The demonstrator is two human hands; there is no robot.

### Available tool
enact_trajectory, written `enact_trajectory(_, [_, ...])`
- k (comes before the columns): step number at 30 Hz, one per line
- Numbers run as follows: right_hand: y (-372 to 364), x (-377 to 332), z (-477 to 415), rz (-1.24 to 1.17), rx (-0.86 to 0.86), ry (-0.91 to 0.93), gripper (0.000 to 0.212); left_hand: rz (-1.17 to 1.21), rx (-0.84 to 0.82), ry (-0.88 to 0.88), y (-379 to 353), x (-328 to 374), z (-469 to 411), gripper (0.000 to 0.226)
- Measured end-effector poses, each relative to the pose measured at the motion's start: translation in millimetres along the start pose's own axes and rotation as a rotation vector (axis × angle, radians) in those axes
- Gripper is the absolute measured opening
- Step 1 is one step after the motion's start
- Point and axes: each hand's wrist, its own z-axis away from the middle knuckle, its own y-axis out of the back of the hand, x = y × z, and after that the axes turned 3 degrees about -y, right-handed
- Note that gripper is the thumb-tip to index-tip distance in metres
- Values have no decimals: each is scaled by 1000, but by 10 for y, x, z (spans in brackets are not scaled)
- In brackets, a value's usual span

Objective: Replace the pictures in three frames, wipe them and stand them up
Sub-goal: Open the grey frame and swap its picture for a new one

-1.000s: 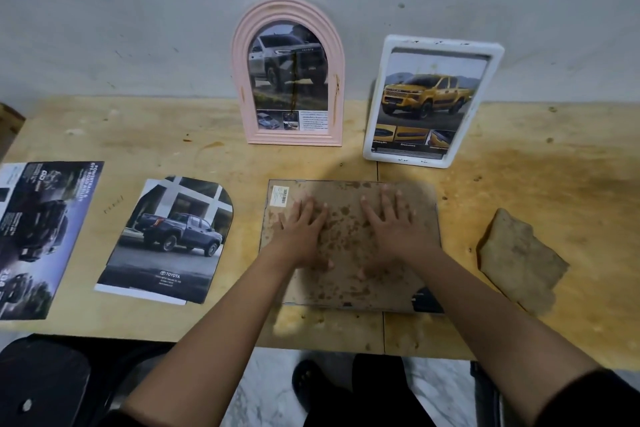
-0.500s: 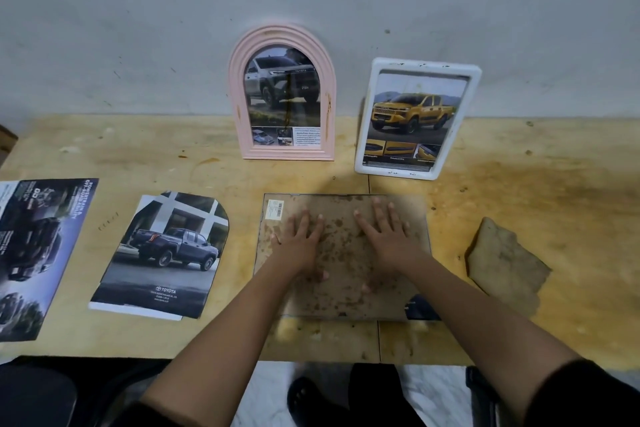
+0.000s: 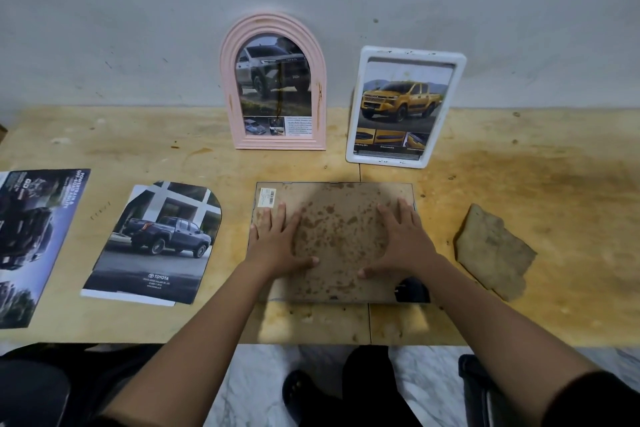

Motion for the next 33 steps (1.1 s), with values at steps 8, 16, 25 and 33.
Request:
enact_trajectory(8, [36,-120,-31,43,-154,-31,130,34,-62,-2,102,20,26,108])
enact_trajectory(16, [97,-246,-214,122,-126,-5,110,48,-141,83,202,228,13,109])
enact_trajectory(25, [195,-362,-230,352,-52,36,66,38,-190,122,192,248,-49,110])
enact_trajectory(33, [221,-258,-155,255,-40,79,72,-229,-84,-118,323,595,-250,109])
